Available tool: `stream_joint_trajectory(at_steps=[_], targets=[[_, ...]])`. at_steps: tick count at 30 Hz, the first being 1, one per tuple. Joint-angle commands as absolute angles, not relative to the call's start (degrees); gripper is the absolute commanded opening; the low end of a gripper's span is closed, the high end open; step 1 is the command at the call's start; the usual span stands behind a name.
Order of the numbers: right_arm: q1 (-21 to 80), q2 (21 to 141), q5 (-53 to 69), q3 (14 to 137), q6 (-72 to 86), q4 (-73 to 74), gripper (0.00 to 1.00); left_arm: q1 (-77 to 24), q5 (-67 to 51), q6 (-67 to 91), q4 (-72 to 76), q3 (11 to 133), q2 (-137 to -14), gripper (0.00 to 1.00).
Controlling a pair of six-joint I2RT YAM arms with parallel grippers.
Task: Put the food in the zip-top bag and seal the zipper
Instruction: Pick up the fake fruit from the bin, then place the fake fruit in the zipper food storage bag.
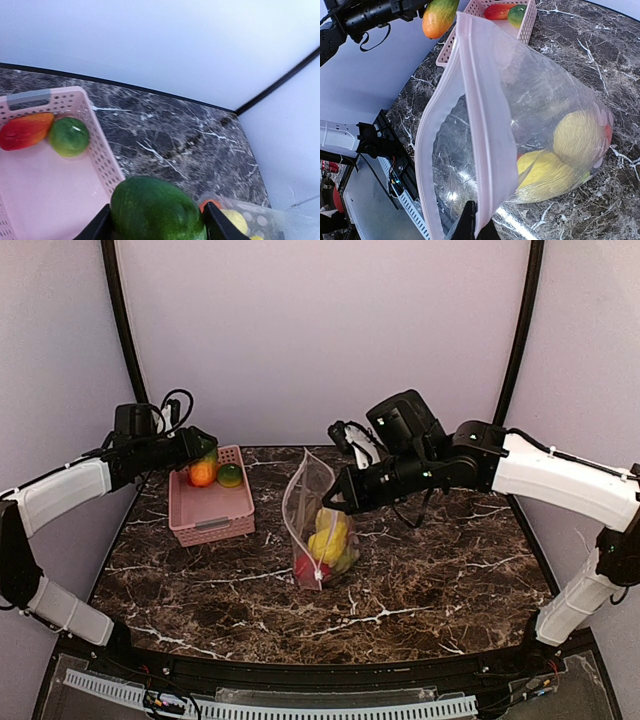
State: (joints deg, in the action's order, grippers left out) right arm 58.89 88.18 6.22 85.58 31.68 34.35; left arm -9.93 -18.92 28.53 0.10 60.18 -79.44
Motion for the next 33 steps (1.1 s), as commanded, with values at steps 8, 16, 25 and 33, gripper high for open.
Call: stream_joint_trajectory(at_steps=[8,16,25,33], targets=[[59.3,89.78,7.54,88.68,30.85,32.9,0.0,-28.36,-34.32,26.74,3.71,58.33,-68.75,0.55],[59.4,89.38,7.43,88.33,31.21,32.85,0.0,-38.92,-36.7,28.57,13.01,57.65,-66.23,0.55],[59.61,89.52,8.31,88.38,31.54,32.13,0.0,-47.7,-30.32,24.67,19.85,57.84,-69.29,0.55],[59.85,88.57,8.32,88.15,32.12,31.63,0.0,-51.46,-21.55,18.15,28.34,53.5,-70.03,0.55]])
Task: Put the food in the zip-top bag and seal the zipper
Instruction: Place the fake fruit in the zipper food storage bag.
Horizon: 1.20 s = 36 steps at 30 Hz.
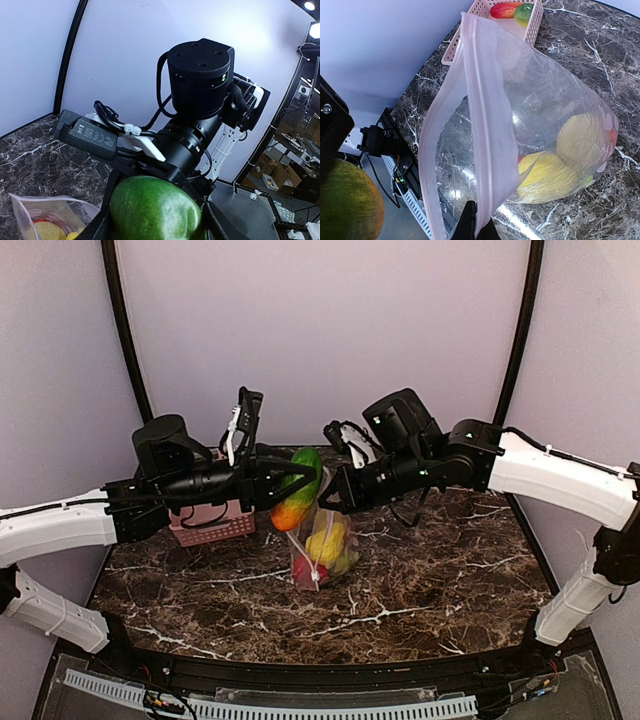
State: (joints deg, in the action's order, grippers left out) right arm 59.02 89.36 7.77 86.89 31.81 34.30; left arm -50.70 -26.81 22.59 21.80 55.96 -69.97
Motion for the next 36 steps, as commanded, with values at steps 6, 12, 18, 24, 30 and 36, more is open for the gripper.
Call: stream_joint_trajectory(at_steps=[6,12,18,24,30,36], targets=[[59.98,87.51,8.93,87.14,32.46,30.49,0.0,-51.81,-17.19,17.34,38.1,48.52,-71.21,0.53],[60.03,86.87,9.9,86.34,32.85,29.05,0.0,-52.65,-12.54,15.35,44.23,46.82,-73.35,0.53],[60.01,86.26,9.09,85.98,33.02,28.92,0.0,-52.96,-11.59,14.95,44.66,45.68,-74.6,0.52],[59.97,85.37,8.03,85.19,32.96,28.79,0.0,-53.1,-10.0,12.03,37.18,43.43,-71.95,0.53],[60.01,85.6,8.29,85.34,32.71,28.64,0.0,-53.12,-9.09,11.15,31.09,42.12,-70.1,0.55],[60.03,85.64,8.5,85.34,32.84,28.65,0.0,-53.15,-9.3,11.61,26.53,44.71,-70.39,0.65]])
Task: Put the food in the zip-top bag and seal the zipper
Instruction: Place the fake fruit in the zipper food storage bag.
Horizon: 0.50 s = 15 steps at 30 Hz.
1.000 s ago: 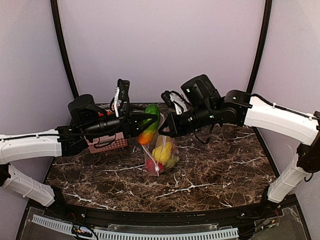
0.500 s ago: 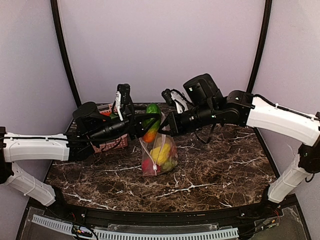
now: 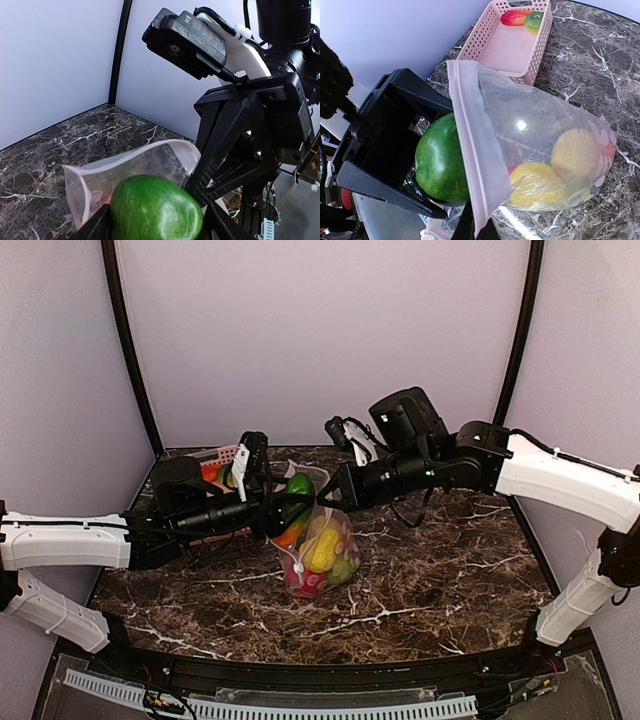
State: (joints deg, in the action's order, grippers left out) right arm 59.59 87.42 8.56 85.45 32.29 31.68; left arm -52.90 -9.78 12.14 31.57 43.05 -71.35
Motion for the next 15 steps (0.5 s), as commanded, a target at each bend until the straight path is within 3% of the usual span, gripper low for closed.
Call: stream_joint_trajectory(at_steps=[1,6,15], targets=[[60.01,85.69,8.59,85.28,32.9,28.59,0.0,-53.12,-9.25,11.7,25.42,45.54,-70.53,0.67],[59.96,85.22,8.32,84.75,33.01,28.57,0.0,-53.15,-9.75,12.52,23.57,47.37,-70.81,0.79],[60.03,85.32,8.18,84.74,32.89,28.61,0.0,-53.17,-12.68,15.3,17.79,51.99,-70.87,0.84]])
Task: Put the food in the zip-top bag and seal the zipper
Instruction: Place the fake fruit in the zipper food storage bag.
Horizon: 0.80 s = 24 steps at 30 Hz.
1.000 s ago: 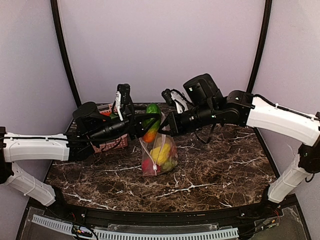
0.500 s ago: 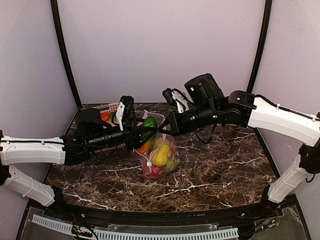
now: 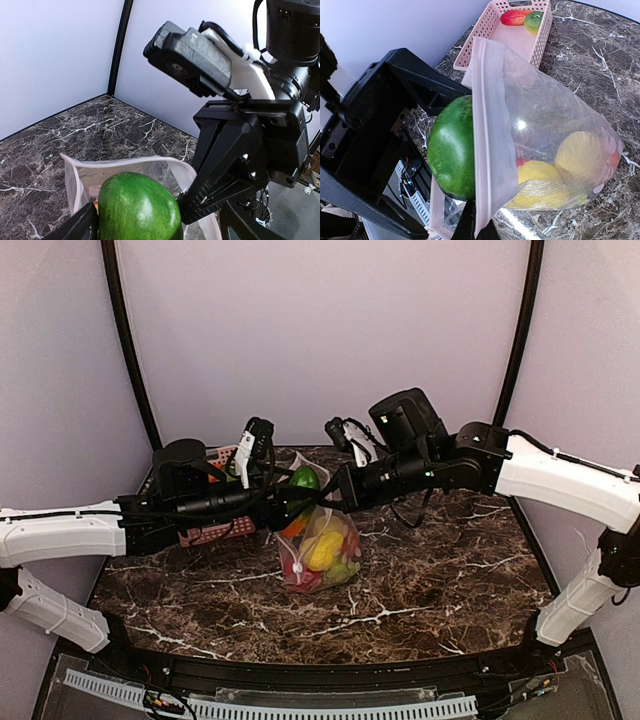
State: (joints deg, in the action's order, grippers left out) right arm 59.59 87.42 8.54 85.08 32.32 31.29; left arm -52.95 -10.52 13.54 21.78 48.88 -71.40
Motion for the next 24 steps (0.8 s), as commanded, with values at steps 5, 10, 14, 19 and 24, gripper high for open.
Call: stream_joint_trajectory(at_steps=[5,10,14,19,24], targets=[[60.0,85.43,8.26,84.9,32.79,28.65,0.0,-53.12,-13.17,16.55,13.58,53.92,-69.74,0.87],[60.01,85.43,8.35,85.0,32.7,28.61,0.0,-53.16,-12.58,18.04,9.44,55.34,-68.13,0.87],[60.03,85.39,8.23,85.12,32.61,28.65,0.0,-53.16,-11.41,19.13,5.25,56.13,-66.43,0.88],[60.02,85.51,8.36,85.34,32.53,28.65,0.0,-53.12,-10.1,20.38,2.51,56.38,-64.2,0.85],[60.02,85.35,8.4,85.22,32.61,28.69,0.0,-53.17,-5.46,21.53,-5.45,58.24,-62.79,0.84]])
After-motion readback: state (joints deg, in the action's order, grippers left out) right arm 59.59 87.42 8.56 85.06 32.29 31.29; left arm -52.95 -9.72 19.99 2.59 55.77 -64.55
